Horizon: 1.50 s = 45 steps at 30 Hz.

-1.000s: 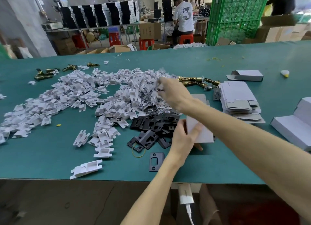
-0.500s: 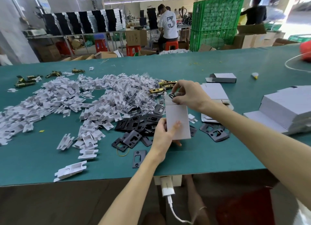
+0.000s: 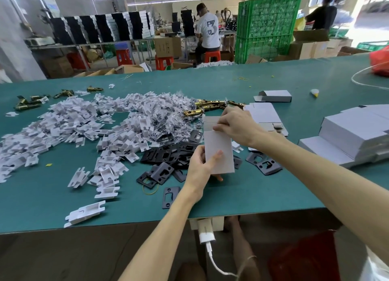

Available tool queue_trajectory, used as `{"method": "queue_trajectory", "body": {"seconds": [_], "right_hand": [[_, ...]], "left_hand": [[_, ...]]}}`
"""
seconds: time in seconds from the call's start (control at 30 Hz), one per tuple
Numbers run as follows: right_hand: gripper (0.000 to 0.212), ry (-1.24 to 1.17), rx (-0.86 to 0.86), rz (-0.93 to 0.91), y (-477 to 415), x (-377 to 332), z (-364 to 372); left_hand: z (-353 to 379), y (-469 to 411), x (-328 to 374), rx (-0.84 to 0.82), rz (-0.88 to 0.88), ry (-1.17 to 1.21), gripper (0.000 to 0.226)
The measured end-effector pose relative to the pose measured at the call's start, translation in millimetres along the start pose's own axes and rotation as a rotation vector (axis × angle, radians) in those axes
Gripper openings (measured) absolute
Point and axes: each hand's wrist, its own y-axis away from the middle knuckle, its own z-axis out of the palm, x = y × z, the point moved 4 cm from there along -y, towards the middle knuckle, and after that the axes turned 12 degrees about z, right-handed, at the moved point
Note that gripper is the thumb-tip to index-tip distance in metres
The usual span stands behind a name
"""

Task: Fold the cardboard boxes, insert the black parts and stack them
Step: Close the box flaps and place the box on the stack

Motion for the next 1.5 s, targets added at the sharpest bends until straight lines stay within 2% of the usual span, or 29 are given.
{"method": "queue_trajectory", "body": {"seconds": [0.1,0.2,0.23,0.33,0.4,0.63,0.9,1.07,1.2,1.37,1.5], "right_hand": [[0.031,-0.054,-0.012,0.022,5,7,3],[0.028,-0.264,0.084,0.066,14,15,2],[0.032,-0.384,0.065,0.102,18,19,5],[0.043,-0.738,-0.136,0.196,36,26,23],[0.046,-0.872,-0.185,0.251,48,30,35],[0.031,-1.069,-0.044,0.301,63,40,47],[0.020,-1.386,-0.062,0.383,83,52,73],[0.024,-1.452,-0.052,0.385,86,54,76],[0.017,-1.455,-0.079,0.378,88,54,78],[0.019,-1.365,-0.113,0.319,90,51,76],[0.021,-1.325,-0.134,0.284,91,47,75]], "left_hand": [[0,-1,-1,0.005,0.006,0.008,0.037],[-1,-1,-3,0.020,0.010,0.030,0.037],[-2,-2,-3,0.030,0.009,0.035,0.037],[-2,-3,-6,0.046,0.000,0.044,0.034],[-2,-2,-8,0.040,-0.013,0.045,0.036],[-1,0,1,-0.006,0.061,0.011,0.043],[4,3,5,-0.059,0.047,-0.057,0.042],[5,1,4,-0.057,0.064,-0.091,0.034],[5,0,3,-0.060,0.059,-0.059,0.042],[1,-1,1,-0.039,0.079,-0.110,0.021],[-1,0,1,-0.008,0.079,-0.110,0.019]]}}
